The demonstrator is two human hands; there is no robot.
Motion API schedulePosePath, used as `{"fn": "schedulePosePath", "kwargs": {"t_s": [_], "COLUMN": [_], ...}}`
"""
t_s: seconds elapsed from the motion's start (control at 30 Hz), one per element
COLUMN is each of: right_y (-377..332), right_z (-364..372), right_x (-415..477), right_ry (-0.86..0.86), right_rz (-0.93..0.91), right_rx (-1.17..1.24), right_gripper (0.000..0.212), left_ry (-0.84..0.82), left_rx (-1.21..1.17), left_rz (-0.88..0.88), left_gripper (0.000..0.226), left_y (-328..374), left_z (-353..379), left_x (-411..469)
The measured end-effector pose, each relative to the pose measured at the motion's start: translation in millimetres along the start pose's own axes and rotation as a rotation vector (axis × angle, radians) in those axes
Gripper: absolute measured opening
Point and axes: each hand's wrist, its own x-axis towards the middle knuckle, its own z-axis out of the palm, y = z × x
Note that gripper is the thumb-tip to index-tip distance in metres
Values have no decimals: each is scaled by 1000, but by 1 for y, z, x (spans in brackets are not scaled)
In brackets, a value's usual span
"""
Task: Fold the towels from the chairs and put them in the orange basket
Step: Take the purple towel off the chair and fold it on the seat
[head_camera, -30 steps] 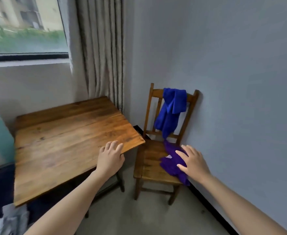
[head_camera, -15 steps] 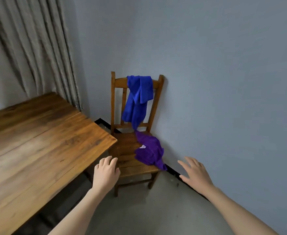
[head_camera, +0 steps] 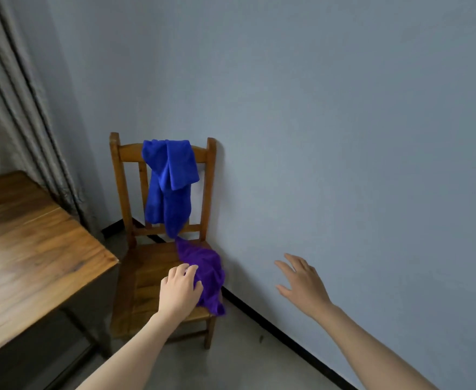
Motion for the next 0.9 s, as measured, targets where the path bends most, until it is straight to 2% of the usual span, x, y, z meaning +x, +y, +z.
{"fn": "schedulePosePath", "kwargs": {"t_s": [0.07,0.27,0.5,0.67,0.9], "right_y": [19,52,31,31,24], "right_z": [-1,8,40,59,109], "right_x": [6,43,129,190,258], "right_ry": [-18,-145,-261,-379,-567], "right_rz": [-15,-91,-247,-338,-242], "right_rx": [75,99,126,79,141], "right_gripper": [54,55,55,55,56], "left_ry": [-10,-11,44,-15,-72], "left_rx": [-8,-82,-113,-184,-226], "left_rz": [-38,-196,-407,-553,-682], "left_gripper": [44,44,44,45,46], "left_y": [23,52,22,-4,-24], "left_z": [18,38,39,66,83], "left_x": [2,16,70,105,129]}}
